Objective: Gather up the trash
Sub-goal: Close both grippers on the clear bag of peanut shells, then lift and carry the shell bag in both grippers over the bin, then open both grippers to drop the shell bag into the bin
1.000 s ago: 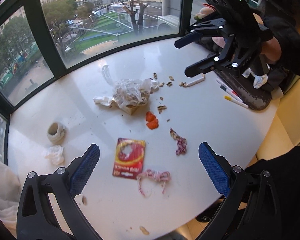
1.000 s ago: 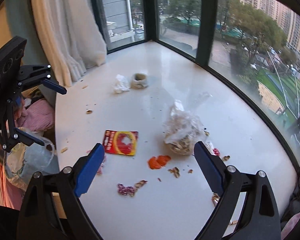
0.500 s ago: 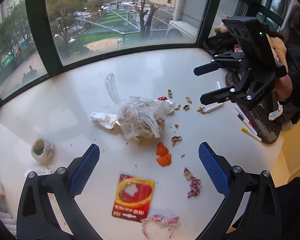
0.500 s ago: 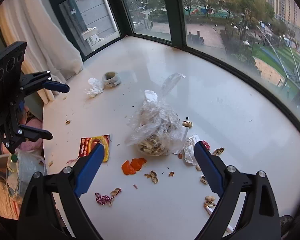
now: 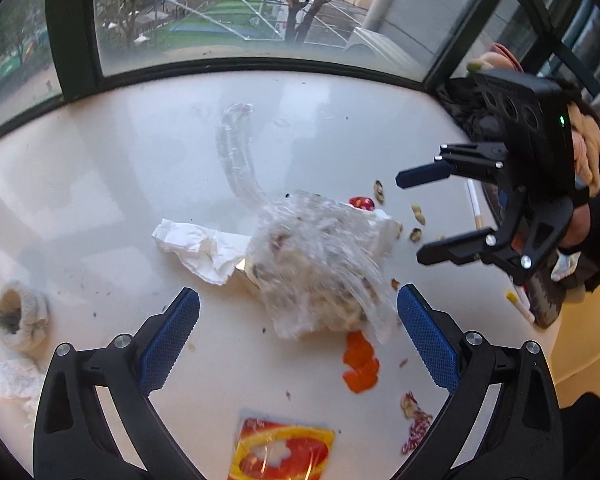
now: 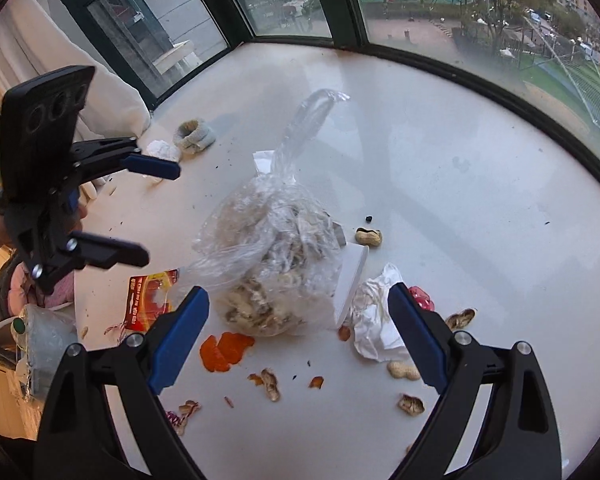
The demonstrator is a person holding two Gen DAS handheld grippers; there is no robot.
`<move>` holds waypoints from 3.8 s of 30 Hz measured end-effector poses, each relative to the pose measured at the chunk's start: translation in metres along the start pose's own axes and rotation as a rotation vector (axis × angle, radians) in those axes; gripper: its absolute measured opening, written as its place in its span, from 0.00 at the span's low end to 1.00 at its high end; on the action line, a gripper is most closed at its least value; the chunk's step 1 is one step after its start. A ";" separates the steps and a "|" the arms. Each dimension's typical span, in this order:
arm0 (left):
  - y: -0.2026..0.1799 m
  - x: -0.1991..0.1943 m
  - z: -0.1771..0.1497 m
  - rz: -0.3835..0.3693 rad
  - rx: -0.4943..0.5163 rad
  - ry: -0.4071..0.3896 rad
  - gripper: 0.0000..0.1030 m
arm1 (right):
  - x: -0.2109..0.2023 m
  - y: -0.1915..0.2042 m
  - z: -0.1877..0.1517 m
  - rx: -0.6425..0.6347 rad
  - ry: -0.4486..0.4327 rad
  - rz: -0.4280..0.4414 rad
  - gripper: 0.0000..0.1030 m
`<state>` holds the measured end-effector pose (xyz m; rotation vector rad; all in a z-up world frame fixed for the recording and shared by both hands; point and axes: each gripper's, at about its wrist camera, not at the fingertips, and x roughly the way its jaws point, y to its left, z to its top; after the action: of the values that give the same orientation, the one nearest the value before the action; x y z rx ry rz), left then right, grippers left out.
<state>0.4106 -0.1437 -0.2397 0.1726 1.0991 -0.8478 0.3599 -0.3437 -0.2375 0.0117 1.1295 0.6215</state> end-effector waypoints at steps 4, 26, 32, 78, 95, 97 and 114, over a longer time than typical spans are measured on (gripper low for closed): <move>0.006 0.023 0.007 -0.028 0.033 0.029 0.93 | 0.019 -0.009 0.001 0.007 0.007 0.026 0.85; -0.003 0.033 0.011 -0.080 0.003 -0.011 0.26 | 0.034 -0.005 0.000 0.060 -0.016 0.068 0.20; -0.022 0.002 0.011 -0.080 0.002 -0.062 0.26 | -0.003 0.008 -0.001 0.057 -0.072 0.044 0.18; -0.086 -0.285 -0.238 0.183 -0.143 -0.181 0.26 | -0.086 0.347 -0.043 -0.312 -0.088 0.122 0.18; -0.115 -0.346 -0.416 0.322 -0.331 -0.135 0.26 | -0.023 0.507 -0.118 -0.508 0.089 0.320 0.18; -0.118 -0.348 -0.435 0.324 -0.359 -0.131 0.26 | -0.014 0.522 -0.131 -0.533 0.117 0.337 0.18; -0.136 -0.322 -0.527 0.316 -0.466 -0.062 0.26 | 0.034 0.583 -0.204 -0.627 0.257 0.359 0.18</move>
<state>-0.1157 0.2018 -0.1837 -0.0698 1.1457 -0.3002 -0.0701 0.0967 -0.1740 -0.4205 1.1447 1.3083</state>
